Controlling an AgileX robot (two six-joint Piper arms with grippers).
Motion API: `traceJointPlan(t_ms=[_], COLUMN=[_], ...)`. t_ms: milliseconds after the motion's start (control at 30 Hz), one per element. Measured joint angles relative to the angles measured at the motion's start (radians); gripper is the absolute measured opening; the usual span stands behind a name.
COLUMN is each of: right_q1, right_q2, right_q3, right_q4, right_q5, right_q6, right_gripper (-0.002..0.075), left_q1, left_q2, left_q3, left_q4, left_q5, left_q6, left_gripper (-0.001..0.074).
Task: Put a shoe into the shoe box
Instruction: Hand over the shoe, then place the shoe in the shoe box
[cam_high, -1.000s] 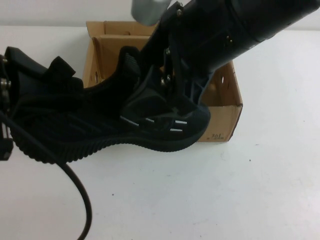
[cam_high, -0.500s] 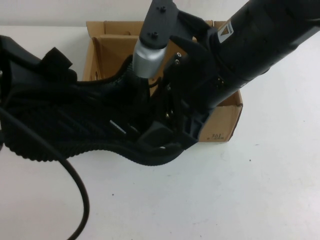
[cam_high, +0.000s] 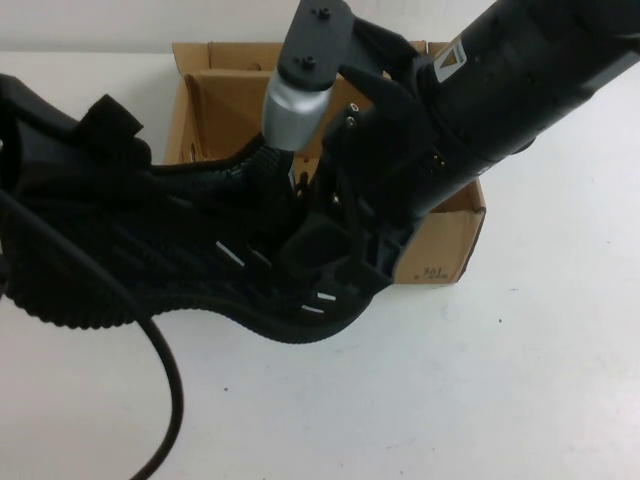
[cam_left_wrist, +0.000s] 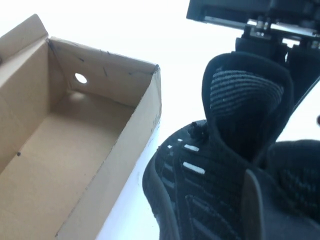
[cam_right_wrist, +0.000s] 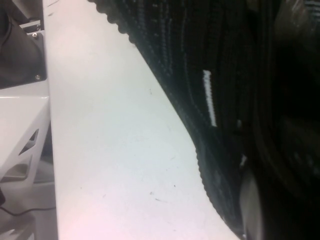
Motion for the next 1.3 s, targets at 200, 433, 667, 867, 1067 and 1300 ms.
traceJointPlan(t_ms=[200,433,667,867,1067,1300], right_q1=[0.000,0.002,0.002,-0.035,-0.140,-0.173], right_q2=[0.000,0.002,0.002,0.037,0.127,0.296], right_q3=[0.000,0.003,0.003,-0.024,-0.150,-0.397], right_q4=[0.011,0.005,-0.138,-0.238,-0.250,-0.320], right_q5=[0.002,0.011,-0.026,-0.058,-0.051,0.021], right_q6=[0.000,0.033,0.121,0.143,0.130,0.061], right_gripper=[0.0020,0.0017,0.0015,0.0015,0.0015,0.0015], left_q1=[0.000,0.000,0.000,0.000,0.000,0.000], left_q2=[0.000,0.000,0.000,0.000,0.000,-0.023], left_q3=[-0.006,-0.006,-0.006,-0.006,-0.006,0.091], left_q4=[-0.035,-0.052,-0.052,-0.018,0.052,0.134], left_q5=[-0.015,-0.042,-0.145,-0.205,-0.232,-0.215], left_q6=[-0.096,-0.236,-0.321,-0.377,-0.439,-0.478], left_gripper=[0.0216,0.0640,0.0592,0.0104,0.0008,-0.0001])
